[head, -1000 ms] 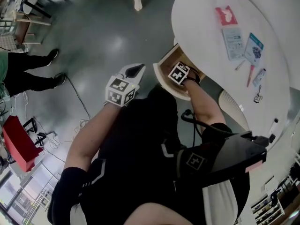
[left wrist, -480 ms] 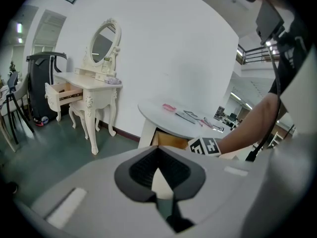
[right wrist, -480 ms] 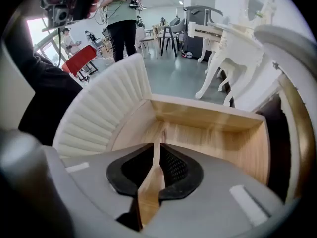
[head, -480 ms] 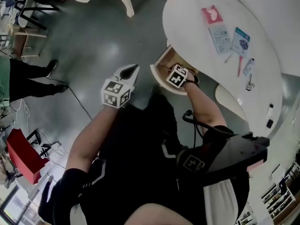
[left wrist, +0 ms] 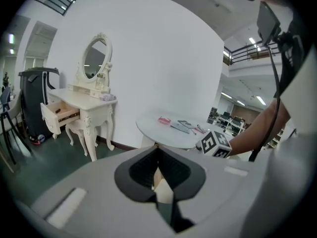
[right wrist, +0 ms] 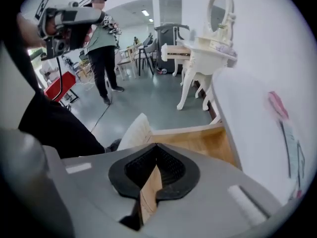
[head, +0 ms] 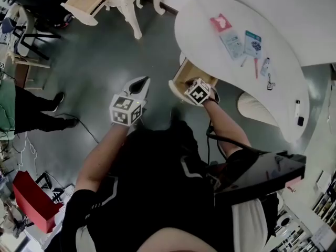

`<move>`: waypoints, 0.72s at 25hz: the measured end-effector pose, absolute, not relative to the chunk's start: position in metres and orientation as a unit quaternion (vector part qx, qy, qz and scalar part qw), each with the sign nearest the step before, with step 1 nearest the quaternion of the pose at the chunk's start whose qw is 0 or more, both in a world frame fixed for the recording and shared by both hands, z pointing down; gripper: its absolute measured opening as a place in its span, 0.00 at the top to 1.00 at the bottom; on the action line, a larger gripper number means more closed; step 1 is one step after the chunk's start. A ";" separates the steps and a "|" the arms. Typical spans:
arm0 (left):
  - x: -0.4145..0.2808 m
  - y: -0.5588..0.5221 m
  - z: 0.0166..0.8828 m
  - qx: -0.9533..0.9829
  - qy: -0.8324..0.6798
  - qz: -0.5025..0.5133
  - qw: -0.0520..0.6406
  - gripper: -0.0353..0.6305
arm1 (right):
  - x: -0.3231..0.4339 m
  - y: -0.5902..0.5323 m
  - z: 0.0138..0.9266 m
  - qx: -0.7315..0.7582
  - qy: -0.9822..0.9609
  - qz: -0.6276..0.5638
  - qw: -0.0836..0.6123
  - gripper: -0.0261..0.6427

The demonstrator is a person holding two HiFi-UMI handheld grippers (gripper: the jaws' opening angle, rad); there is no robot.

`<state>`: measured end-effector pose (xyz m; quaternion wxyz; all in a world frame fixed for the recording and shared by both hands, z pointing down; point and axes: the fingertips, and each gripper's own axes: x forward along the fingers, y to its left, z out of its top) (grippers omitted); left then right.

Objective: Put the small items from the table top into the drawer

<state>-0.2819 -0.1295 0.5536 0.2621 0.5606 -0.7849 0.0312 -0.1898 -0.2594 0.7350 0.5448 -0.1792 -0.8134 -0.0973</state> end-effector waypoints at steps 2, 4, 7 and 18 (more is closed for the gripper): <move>-0.289 -0.122 0.540 0.567 -0.785 0.025 0.248 0.95 | -0.199 -0.250 0.713 -0.161 -0.835 -0.074 0.521 0.96; -0.297 -0.115 0.527 0.572 -0.785 0.013 0.236 0.95 | -0.208 -0.241 0.686 -0.144 -0.854 -0.050 0.498 0.96; -0.309 -0.108 0.509 0.581 -0.785 0.014 0.214 0.95 | -0.224 -0.235 0.647 -0.117 -0.881 -0.031 0.457 0.96; -0.317 -0.100 0.458 0.598 -0.788 0.005 0.147 0.95 | -0.247 -0.227 0.511 -0.013 -0.959 0.038 0.282 0.96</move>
